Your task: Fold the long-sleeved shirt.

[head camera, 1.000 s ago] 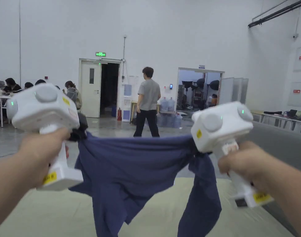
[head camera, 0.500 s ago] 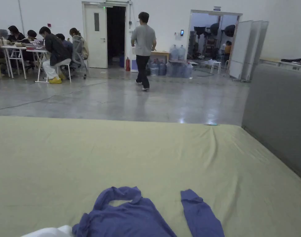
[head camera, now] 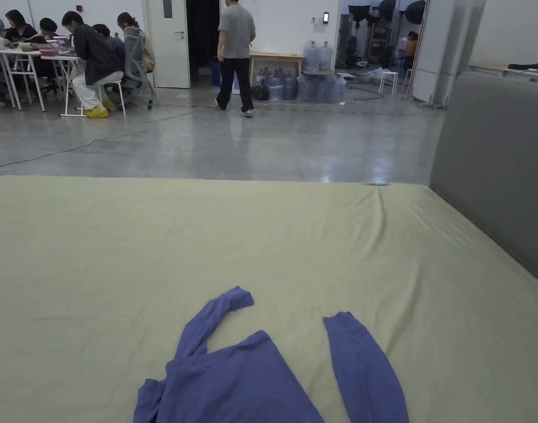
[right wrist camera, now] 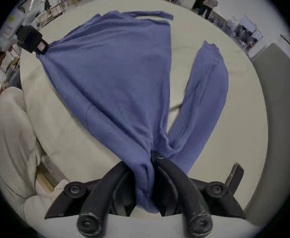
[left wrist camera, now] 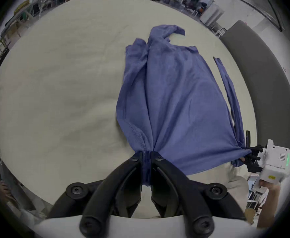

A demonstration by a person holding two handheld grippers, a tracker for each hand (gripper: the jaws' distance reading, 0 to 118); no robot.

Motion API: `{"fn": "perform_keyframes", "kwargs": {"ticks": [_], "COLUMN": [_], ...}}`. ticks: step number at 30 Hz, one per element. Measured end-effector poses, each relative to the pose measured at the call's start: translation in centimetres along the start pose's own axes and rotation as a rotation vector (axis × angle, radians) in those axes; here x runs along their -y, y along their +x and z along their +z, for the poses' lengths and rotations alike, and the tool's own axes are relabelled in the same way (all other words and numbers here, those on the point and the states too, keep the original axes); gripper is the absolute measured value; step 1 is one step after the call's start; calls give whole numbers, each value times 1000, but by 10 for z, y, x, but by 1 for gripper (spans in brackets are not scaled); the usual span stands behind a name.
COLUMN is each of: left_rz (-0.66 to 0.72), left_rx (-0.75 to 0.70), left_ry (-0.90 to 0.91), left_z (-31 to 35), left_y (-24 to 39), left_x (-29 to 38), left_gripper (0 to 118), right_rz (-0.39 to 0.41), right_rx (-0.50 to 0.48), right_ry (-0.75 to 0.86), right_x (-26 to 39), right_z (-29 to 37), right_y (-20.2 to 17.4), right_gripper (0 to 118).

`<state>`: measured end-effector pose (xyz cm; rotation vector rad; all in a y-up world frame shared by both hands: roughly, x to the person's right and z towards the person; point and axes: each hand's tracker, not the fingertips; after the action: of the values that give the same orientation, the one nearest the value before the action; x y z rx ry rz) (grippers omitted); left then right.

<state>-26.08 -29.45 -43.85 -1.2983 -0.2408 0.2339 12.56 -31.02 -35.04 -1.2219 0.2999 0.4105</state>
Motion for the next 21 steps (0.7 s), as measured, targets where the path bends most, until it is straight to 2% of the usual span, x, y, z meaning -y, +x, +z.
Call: {"fn": "perform_keyframes", "kwargs": {"ticks": [2,5,8,9,10,11,12,13,15,17,18,19,20,21], "left_rz": [-23,-21,3,23,46,35,32,9,-6,-10,-34,-74,-108,-142], "left_rx": [-23,-38,-28,-15,12,5,37,81,99,83,65,25,-4,-45], "left_ry": [-11,-39,-26,-17,19,20,52,95,155,125,78,46,41,36], "left_z": [-8,-27,-26,-18,-4,8,23,36,46,40,54,54,51,46], "left_y": [3,0,-2,-3,-2,-1,1,1,2,7,8,12,17,24], "left_x": [-1,-3,0,0,5,6,11,16,22,28,47,56,60,63], "left_gripper": [0,0,0,5,24,63,109,117,115,114,101,68,16,0], "right_rz": [-15,-90,-115,-170,-216,-238,-277,-314,-393,-491,-555,-600,-616,-622], "right_rx": [-4,-47,-63,-66,-84,-94,-72,-71,-113,-127,-136,-152,-150,-148], "right_ry": [2,-8,6,25,45,70,111,166,289,290,243,218,223,235], "right_x": [-1,0,0,0,1,2,4,7,21,31,36,42,48,52], "right_z": [-4,-18,-15,-4,9,24,48,70,103,114,115,111,108,102], "right_y": [4,12,22,27,33,38,42,44,44,36,30,22,15,4], "right_gripper": [7,8,25,43,64,78,83,83,83,83,79,64,27,0]}}
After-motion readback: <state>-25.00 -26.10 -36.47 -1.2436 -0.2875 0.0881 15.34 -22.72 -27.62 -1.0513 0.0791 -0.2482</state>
